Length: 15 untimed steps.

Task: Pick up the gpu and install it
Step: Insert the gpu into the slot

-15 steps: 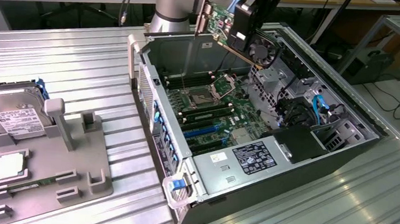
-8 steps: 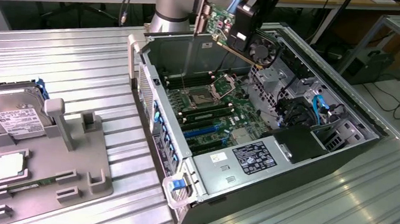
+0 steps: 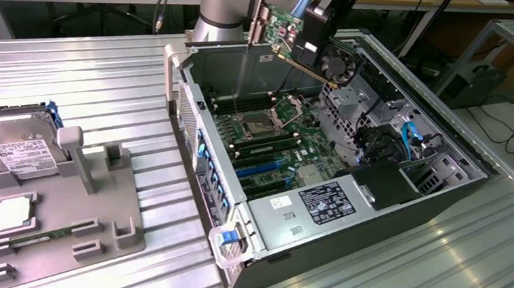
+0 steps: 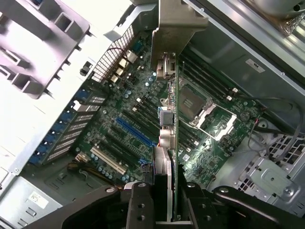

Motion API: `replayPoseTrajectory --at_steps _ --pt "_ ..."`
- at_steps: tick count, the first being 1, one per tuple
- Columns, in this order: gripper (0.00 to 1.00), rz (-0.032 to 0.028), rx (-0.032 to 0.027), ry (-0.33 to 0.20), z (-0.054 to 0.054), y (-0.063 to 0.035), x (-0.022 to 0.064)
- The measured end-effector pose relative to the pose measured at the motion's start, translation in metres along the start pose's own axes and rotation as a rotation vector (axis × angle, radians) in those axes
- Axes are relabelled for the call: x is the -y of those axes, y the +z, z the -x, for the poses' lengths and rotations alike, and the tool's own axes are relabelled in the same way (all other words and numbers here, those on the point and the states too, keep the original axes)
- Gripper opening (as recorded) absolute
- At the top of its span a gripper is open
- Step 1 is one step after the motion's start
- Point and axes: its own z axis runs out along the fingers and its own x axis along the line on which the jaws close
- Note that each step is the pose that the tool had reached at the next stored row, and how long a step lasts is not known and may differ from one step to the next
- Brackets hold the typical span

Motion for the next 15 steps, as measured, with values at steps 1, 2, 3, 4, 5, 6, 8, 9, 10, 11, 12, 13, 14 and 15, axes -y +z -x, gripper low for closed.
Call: replayPoseTrajectory --at_steps 1,2,3,4,5,6,8,9,10,11,12,13,14,15 --pt "0.28 0.0 -0.0002 -0.005 0.0 0.0 0.0" --pt "0.28 0.0 -0.0003 -0.01 0.0 0.0 0.0" --pt "0.28 0.0 -0.0005 -0.015 0.0 0.0 0.0" --pt "0.28 0.0 -0.0007 -0.021 0.0 0.0 0.0" --pt "0.28 0.0 -0.0008 -0.027 0.0 0.0 0.0" --pt "0.28 0.0 -0.001 -0.033 0.0 0.0 0.0" --pt "0.28 0.0 -0.0015 -0.044 0.0 0.0 0.0" --pt "0.28 0.0 -0.0016 -0.049 0.0 0.0 0.0" --pt "0.28 0.0 -0.0018 -0.055 0.0 0.0 0.0" --pt "0.28 0.0 -0.0019 -0.059 0.0 0.0 0.0" --pt "0.28 0.0 -0.0021 -0.064 0.0 0.0 0.0" --pt "0.28 0.0 -0.0022 -0.069 0.0 0.0 0.0" --pt "0.28 0.0 -0.0024 -0.073 0.0 0.0 0.0" --pt "0.28 0.0 -0.0026 -0.078 0.0 0.0 0.0"
